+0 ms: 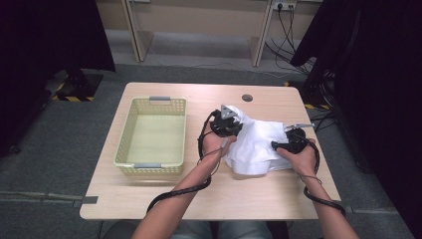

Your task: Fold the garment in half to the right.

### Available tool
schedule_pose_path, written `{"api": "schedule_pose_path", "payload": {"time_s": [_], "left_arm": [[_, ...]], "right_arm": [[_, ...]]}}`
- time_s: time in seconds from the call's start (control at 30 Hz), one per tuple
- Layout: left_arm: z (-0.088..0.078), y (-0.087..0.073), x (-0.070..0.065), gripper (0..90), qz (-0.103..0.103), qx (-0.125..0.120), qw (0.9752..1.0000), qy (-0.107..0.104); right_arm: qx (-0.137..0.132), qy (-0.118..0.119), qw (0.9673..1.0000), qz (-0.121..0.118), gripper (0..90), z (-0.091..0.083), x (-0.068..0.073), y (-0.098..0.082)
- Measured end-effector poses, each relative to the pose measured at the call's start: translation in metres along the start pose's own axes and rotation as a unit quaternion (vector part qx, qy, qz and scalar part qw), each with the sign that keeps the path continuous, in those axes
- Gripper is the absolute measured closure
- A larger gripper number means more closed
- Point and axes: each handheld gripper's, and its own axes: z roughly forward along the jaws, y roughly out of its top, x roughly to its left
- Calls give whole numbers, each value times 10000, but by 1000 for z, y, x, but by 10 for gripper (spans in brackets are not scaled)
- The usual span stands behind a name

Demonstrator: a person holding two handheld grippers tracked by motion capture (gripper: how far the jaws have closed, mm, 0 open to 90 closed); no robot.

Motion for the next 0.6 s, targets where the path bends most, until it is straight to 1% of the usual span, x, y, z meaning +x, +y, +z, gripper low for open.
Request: {"api": "schedule_pose_path", "payload": {"time_s": [0.23, 0.6], "left_arm": [[1, 3, -2, 845, -21, -62, 10000, -26], [2, 7, -6, 846, 16, -129, 9999, -23]], "right_arm": [[-14, 37, 10000, -39, 225, 1, 6, 1], [-39, 90, 9999, -108, 226, 3, 15, 2]]}}
